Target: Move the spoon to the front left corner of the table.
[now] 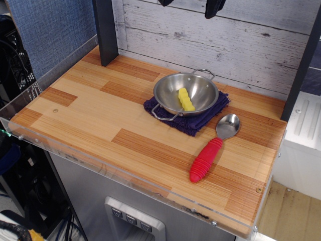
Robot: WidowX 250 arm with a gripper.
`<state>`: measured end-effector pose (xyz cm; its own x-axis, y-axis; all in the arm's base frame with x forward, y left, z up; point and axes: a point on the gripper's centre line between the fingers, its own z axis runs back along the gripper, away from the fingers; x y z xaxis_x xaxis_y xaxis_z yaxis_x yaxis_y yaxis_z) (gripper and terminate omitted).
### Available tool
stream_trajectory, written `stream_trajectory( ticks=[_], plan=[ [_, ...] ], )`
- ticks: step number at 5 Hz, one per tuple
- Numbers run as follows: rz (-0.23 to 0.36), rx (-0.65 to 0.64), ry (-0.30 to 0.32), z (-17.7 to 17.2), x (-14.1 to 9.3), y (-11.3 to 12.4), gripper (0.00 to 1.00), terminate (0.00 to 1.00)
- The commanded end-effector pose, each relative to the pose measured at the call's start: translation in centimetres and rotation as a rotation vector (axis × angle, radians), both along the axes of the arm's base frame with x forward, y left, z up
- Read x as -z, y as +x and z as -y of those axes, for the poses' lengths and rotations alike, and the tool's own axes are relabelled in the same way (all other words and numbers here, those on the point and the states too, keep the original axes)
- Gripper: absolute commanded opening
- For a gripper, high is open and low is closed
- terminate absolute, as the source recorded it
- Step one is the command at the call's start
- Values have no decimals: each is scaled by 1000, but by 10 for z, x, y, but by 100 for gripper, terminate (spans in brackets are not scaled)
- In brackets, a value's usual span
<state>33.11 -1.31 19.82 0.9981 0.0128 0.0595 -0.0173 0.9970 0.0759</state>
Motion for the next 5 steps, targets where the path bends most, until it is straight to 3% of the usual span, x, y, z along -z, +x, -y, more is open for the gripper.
stream_trajectory(
  ticks=[1, 2, 4, 5],
  plan=[
    [0, 0, 0, 0, 0, 0, 100, 0],
    [-13, 23, -1, 11, 12, -9, 100, 0],
    [-23, 138, -44, 31, 68, -51, 100, 0],
    [69, 127, -78, 24, 92, -62, 100, 0]
  ],
)
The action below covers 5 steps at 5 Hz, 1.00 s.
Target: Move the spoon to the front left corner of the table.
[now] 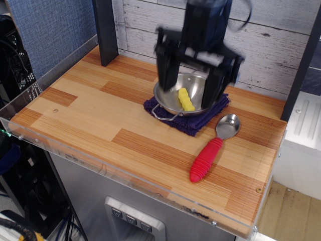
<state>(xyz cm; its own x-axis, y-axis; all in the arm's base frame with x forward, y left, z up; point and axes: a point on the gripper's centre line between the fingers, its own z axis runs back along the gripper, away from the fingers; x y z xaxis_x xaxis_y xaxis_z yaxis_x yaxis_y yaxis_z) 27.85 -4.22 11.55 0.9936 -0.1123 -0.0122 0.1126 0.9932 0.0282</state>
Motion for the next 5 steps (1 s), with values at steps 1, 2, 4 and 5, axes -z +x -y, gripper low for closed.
stream_trajectory(
  ticks=[1, 2, 4, 5],
  plan=[
    [213, -61, -29, -14, 20, 0, 100, 0],
    [227, -103, -10, -12, 29, 6, 100, 0],
    [167, -70, 86, 18, 52, 12, 100, 0],
    [152, -52, 96, 27, 64, 6, 100, 0]
  ],
)
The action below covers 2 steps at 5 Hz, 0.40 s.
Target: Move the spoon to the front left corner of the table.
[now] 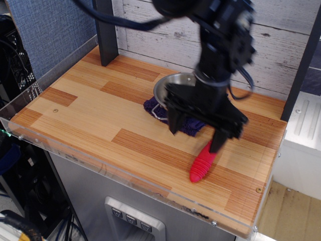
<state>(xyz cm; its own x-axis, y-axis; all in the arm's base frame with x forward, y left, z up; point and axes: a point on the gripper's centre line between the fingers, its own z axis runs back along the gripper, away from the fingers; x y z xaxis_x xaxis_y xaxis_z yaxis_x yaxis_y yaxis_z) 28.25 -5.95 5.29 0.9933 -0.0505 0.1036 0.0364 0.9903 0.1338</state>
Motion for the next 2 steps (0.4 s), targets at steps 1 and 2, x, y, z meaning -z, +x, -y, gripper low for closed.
stream_trajectory(
  ticks=[1, 2],
  plan=[
    [-4, 48, 22, 11, 16, -1, 100, 0],
    [-58, 49, 34, 5, 36, -5, 100, 0]
  ],
)
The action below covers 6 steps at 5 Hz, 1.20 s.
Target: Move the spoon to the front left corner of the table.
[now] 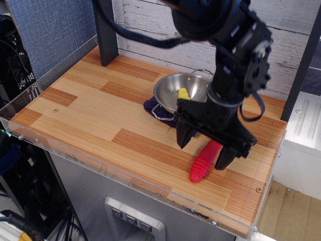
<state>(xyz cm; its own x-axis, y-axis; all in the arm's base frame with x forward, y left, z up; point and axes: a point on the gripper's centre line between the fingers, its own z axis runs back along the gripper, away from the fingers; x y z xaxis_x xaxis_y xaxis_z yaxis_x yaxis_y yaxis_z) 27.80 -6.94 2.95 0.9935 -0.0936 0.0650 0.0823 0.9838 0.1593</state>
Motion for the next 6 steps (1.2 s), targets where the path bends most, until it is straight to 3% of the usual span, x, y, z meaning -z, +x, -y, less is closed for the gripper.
stream_trajectory(
  ticks=[1, 2, 3, 5, 6],
  plan=[
    [-60, 14, 10, -6, 24, -7, 100, 0],
    [-80, 6, 4, -8, 30, -10, 100, 0],
    [-95, -10, 9, -11, 33, -10, 0, 0],
    [-105, 24, 29, -10, 24, -2, 0, 0],
    [-135, 74, 45, -3, -1, 6, 0, 0]
  ],
)
